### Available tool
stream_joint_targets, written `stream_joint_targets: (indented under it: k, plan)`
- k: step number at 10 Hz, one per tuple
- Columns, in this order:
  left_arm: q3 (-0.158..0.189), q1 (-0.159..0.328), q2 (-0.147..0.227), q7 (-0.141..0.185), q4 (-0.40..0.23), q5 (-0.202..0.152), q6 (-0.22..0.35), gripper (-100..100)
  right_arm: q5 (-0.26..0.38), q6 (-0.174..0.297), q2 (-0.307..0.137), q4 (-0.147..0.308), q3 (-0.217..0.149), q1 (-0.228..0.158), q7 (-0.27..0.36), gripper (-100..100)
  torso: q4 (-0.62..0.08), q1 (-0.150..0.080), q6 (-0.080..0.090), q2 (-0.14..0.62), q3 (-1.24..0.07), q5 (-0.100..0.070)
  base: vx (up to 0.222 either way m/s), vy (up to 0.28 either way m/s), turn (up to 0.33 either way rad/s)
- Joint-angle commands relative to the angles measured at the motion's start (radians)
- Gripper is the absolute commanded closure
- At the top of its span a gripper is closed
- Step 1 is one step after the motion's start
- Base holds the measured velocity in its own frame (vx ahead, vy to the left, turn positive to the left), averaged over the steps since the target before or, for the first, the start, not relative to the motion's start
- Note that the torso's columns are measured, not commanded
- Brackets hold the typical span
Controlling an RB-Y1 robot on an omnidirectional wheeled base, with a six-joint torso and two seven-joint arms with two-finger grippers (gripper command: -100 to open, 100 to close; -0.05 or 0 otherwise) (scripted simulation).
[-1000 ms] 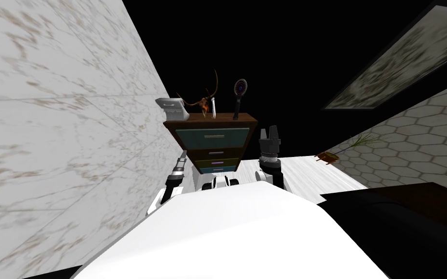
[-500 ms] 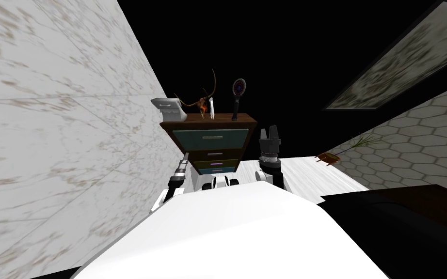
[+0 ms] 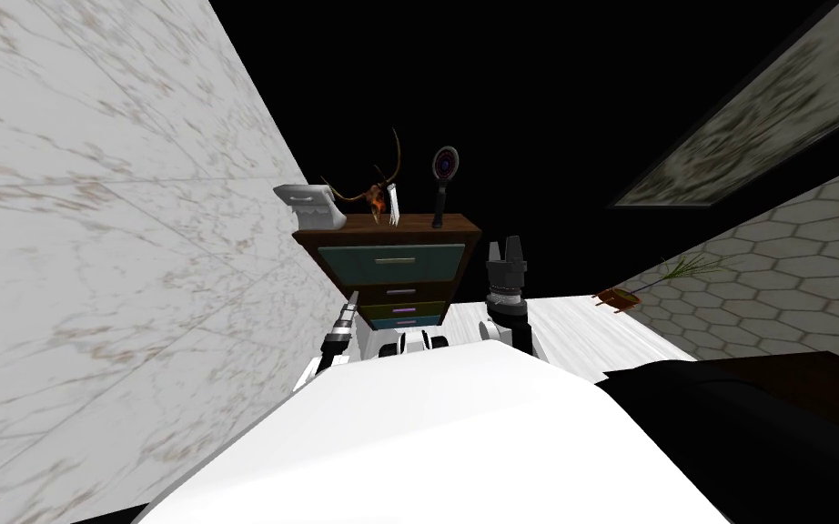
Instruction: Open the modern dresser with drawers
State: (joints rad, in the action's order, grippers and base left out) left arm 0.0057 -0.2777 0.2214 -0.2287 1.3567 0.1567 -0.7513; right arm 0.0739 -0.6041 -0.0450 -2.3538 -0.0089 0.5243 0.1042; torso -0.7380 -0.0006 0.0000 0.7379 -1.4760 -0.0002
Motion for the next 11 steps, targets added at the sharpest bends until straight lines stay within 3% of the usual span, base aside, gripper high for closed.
stream_joint_targets:
  k: [1,9,11]
  plan:
    - [-0.003,0.019,-0.014,-0.009,-0.077,0.008,-0.024,-100,0.000,0.000,0.000,0.000,0.000,0.000,0.000,0,0.000,0.001,0.000,0.000,0.000,0.000,0.028,-0.034,0.004]
    - [-0.010,0.084,-0.095,-0.034,-0.319,0.033,-0.116,-100,0.000,0.000,0.000,0.000,0.000,0.000,0.000,0,0.000,0.000,0.000,0.000,0.000,0.000,0.033,-0.040,0.005]
    - [-0.011,0.091,-0.110,-0.037,-0.346,0.035,-0.126,-100,0.000,0.000,0.000,0.000,0.000,0.000,0.000,0,0.000,0.001,0.000,0.000,0.000,0.000,0.026,-0.030,0.003]
